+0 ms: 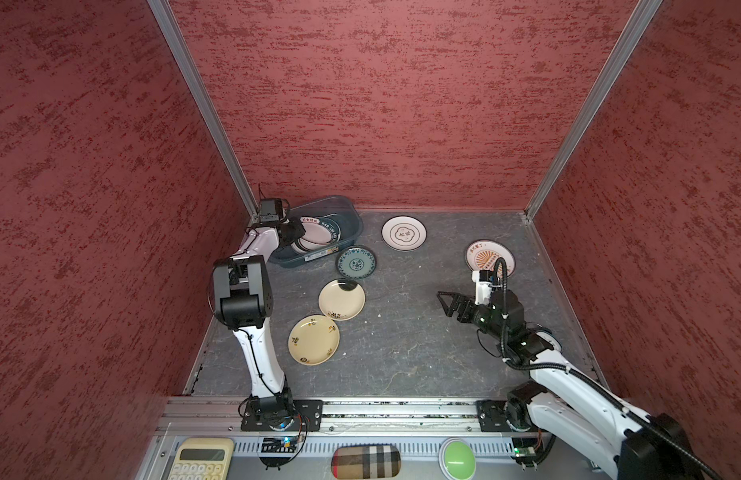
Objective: Place the plates into the plastic bin on the countertop
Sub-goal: 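Lower the plate into the basin and open the left gripper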
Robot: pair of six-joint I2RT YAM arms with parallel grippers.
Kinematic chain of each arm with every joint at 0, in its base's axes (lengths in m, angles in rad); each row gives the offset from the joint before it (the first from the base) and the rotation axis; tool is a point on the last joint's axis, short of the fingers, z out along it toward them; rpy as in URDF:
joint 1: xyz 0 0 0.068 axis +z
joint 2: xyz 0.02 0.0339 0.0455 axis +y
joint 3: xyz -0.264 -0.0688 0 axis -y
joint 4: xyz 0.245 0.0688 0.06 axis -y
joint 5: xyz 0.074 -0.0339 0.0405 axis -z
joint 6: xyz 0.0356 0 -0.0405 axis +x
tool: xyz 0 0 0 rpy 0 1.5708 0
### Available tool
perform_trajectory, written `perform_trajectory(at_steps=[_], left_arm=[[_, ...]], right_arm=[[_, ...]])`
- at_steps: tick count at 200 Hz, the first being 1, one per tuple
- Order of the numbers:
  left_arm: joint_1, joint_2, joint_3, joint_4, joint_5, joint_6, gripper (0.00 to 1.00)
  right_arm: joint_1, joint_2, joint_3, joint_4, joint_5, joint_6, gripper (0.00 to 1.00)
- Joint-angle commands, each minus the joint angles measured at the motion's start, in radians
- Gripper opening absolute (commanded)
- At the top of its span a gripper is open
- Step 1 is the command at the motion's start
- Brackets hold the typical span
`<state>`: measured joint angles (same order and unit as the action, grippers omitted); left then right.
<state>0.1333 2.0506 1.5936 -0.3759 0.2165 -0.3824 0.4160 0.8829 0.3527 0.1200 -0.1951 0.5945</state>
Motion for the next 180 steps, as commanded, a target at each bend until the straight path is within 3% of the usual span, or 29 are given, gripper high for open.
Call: perform_trajectory(at_steps=[1,10,20,23,130,180], left_arm=[[-0.024,0.0,0.036,-0.02,-0.035,0.044,0.47],[-0.031,0.004,0.047,-0.037,-0.051,0.053,0.62],[-0.041,0.005,0.053,-0.053,-0.082,0.066,0.96],[-0.044,0.006,0.054,-0.058,-0.093,0.071,1.0],[-0.097,0.036,0.138,-0.178,-0.271,0.141,1.0],[-0.11,-0.012,0.08,-0.131,-0.298,0.142,0.99]], right_arm=[[0.0,-0.007,0.048,-0.061,0.053,-0.016,0.99],[0.0,-0.005,0.055,-0.074,0.057,-0.018,0.99],[-0.001,-0.004,0.06,-0.083,0.059,-0.016,0.99],[0.0,-0.005,0.06,-0.085,0.058,-0.015,0.99],[-0.011,-0.04,0.074,-0.201,0.111,-0.006,0.99],[-0.015,-0.055,0.06,-0.204,0.098,-0.01,0.99]])
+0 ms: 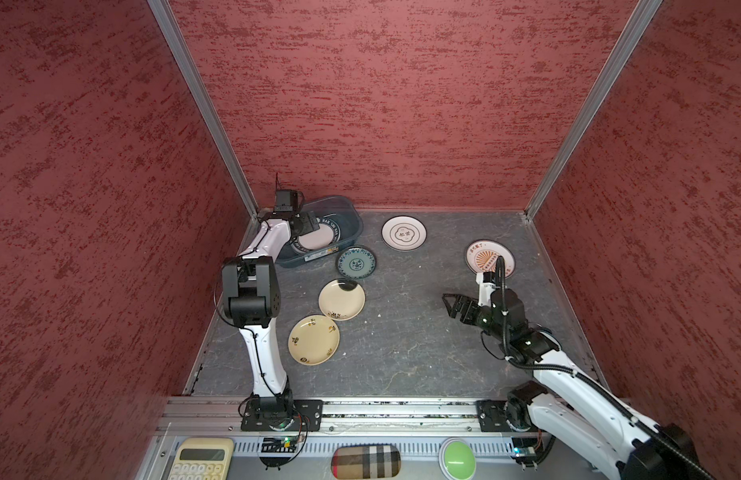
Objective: Place the plates into the plastic bin on the countertop
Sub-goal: 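Lower the plate into the basin and open the left gripper, then move the left gripper toward the cream plates while the right gripper nears the sunburst plate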
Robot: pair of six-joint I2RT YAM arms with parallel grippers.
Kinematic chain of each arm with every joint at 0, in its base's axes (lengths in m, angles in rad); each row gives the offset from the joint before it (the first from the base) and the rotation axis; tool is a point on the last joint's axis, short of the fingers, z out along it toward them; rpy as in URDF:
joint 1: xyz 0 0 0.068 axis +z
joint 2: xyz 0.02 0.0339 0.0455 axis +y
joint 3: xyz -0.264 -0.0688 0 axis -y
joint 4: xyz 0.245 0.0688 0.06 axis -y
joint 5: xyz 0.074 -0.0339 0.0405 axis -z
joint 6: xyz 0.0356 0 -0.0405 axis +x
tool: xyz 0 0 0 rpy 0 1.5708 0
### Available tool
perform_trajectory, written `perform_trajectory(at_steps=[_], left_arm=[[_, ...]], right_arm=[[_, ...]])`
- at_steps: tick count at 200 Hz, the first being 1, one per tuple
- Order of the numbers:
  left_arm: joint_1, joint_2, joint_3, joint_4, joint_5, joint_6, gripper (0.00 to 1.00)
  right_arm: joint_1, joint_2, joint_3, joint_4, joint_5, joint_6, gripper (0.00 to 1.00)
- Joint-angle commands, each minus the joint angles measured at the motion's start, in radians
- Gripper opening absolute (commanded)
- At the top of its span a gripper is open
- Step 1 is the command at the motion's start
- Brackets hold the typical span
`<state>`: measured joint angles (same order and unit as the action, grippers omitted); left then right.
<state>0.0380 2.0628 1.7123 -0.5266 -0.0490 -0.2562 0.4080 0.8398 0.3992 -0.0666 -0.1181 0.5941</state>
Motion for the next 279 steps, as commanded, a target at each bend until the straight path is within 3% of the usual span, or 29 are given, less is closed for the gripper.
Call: perform_trajectory(at_steps=[1,59,108,124,155,214,241,259,279], left_arm=[[-0.016,-0.027,-0.041,0.022,-0.032,0.016,0.99],[-0.066,-0.246,-0.194,0.161,0.001,0.009,0.99],[-0.199,-0.56,-0.475,0.316,0.034,-0.056,0.99],[-0.241,-0.64,-0.532,0.307,0.088,-0.089,0.99],[-0.331,-0.786,-0.64,0.284,0.083,-0.103,0.99],[-0.397,-0.97,-0.907,0.397,0.265,-0.183,0.99],[-0.403,-1.001,-0.98,0.461,0.334,-0.193,0.99],[-0.408,-1.018,-1.04,0.562,0.379,-0.215,0.99],[-0.409,-1.01,-1.075,0.646,0.425,-0.214,0.99]], right_arm=[[-0.007,-0.013,0.013,-0.018,0.021,-0.01,0.99],[-0.017,-0.04,0.052,-0.102,0.073,0.022,0.99],[-0.023,-0.12,0.085,-0.154,0.006,0.009,0.99],[-0.025,-0.127,0.089,-0.176,-0.006,0.013,0.99],[-0.026,-0.154,0.096,-0.224,-0.035,0.04,0.99],[-0.05,-0.116,0.091,-0.251,0.079,0.061,0.99],[-0.125,-0.075,0.122,-0.239,0.022,-0.007,0.99],[-0.225,-0.06,0.135,-0.219,-0.068,-0.011,0.99],[-0.319,-0.017,0.176,-0.247,-0.091,-0.035,0.99]])
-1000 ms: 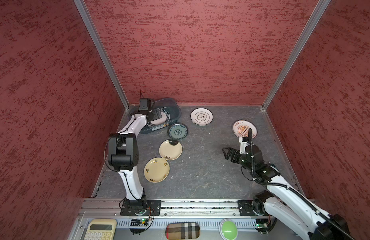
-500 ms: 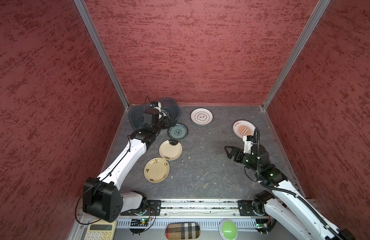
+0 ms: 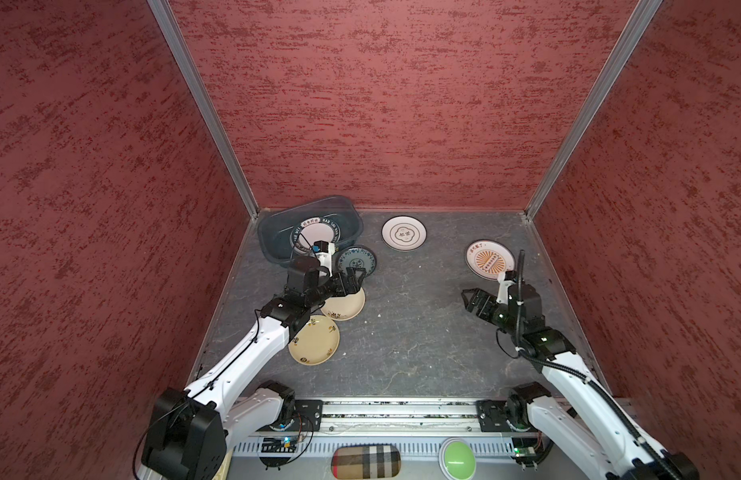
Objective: Place the plates into the plastic bin on the countertop
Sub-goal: 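Move the left gripper toward the cream plates while the right gripper nears the sunburst plate, then press the right gripper onto the rim of the orange sunburst plate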
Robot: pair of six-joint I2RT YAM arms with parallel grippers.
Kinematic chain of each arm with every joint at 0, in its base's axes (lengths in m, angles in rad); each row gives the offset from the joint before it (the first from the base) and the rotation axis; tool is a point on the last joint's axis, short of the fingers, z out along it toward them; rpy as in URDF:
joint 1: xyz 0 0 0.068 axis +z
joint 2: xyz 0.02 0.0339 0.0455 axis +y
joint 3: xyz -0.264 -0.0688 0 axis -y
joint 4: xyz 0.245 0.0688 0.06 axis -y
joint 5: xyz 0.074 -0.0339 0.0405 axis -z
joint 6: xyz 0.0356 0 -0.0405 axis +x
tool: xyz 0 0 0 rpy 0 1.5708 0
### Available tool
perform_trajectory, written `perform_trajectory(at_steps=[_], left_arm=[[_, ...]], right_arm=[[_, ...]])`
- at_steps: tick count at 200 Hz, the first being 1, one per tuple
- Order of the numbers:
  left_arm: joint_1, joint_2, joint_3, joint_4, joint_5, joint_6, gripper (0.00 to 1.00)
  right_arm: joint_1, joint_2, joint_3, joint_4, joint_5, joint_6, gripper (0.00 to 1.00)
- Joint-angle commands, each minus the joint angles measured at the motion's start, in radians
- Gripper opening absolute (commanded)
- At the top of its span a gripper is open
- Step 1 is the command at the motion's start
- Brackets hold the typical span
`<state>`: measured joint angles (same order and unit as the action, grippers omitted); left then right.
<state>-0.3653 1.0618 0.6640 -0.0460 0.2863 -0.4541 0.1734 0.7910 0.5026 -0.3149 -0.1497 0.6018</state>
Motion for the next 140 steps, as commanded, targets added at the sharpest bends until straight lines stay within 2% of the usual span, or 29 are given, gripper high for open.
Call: perform_trajectory(at_steps=[1,33,52,96,140], left_arm=[[-0.006,-0.008,-0.027,0.169,0.091,-0.015,0.99],[-0.005,0.033,-0.04,0.22,0.137,0.021,0.99],[-0.005,0.043,-0.069,0.264,0.168,0.019,0.99],[-0.005,0.044,-0.119,0.365,0.194,-0.011,0.99],[-0.004,0.058,-0.13,0.381,0.195,-0.026,1.0]], right_arm=[[-0.089,0.035,0.076,0.0,-0.06,-0.045,0.99],[-0.201,0.14,0.137,-0.001,-0.168,-0.072,0.99],[-0.275,0.178,0.158,0.03,-0.287,-0.078,0.99],[-0.436,0.261,0.181,0.048,-0.424,-0.077,0.99],[-0.501,0.302,0.2,0.036,-0.415,-0.123,0.99]])
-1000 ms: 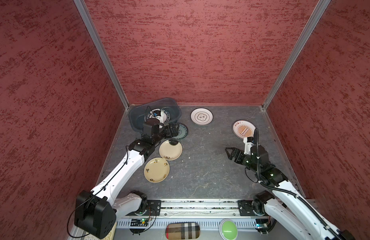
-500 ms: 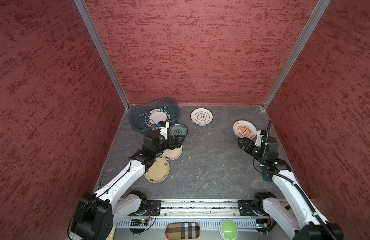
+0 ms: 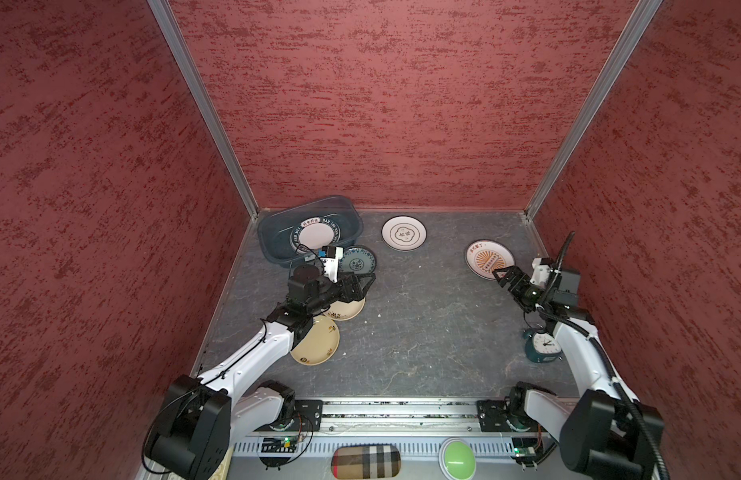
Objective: Place the plates into the plastic bin on the countertop
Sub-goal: 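Press the right gripper onto the rim of the orange sunburst plate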
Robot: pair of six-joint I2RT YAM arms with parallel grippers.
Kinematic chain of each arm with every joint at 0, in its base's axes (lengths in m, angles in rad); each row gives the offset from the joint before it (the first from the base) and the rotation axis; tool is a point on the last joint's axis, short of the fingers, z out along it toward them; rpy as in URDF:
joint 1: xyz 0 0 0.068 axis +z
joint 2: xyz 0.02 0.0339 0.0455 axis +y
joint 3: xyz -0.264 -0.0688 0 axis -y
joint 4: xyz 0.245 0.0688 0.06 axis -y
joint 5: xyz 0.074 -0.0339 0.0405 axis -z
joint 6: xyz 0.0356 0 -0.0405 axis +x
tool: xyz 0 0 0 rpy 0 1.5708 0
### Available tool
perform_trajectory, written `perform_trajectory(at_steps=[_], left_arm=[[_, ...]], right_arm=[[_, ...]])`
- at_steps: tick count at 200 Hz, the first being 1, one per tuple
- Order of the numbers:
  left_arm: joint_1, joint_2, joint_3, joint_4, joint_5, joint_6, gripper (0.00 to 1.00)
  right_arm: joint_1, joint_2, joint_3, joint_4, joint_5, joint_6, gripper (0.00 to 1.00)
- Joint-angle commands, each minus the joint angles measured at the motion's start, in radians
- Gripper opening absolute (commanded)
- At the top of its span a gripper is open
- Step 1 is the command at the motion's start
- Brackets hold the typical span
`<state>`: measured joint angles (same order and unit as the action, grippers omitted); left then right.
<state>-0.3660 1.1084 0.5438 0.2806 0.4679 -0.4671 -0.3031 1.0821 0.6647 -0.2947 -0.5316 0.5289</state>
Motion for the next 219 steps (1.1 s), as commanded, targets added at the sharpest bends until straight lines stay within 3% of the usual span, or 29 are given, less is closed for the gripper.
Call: perform_trajectory(at_steps=[1,23,80,142,219], left_arm=[[-0.004,0.011,-0.011,0.055,0.013,-0.014,1.0],[-0.004,0.021,-0.018,0.072,0.018,-0.023,0.99],[-0.004,0.059,-0.024,0.153,0.079,-0.076,0.99],[-0.005,0.084,-0.024,0.186,0.098,-0.109,0.99],[-0.046,0.152,-0.018,0.313,0.117,-0.228,0.99]], right_arm=[[-0.025,0.012,0.038,0.015,-0.032,-0.052,0.99],[-0.047,0.042,0.038,0.016,-0.03,-0.076,0.99],[-0.107,0.14,0.029,0.113,-0.186,-0.058,0.99],[-0.124,0.257,0.031,0.215,-0.115,-0.024,0.97],[-0.136,0.436,0.049,0.384,-0.11,0.052,0.91]])
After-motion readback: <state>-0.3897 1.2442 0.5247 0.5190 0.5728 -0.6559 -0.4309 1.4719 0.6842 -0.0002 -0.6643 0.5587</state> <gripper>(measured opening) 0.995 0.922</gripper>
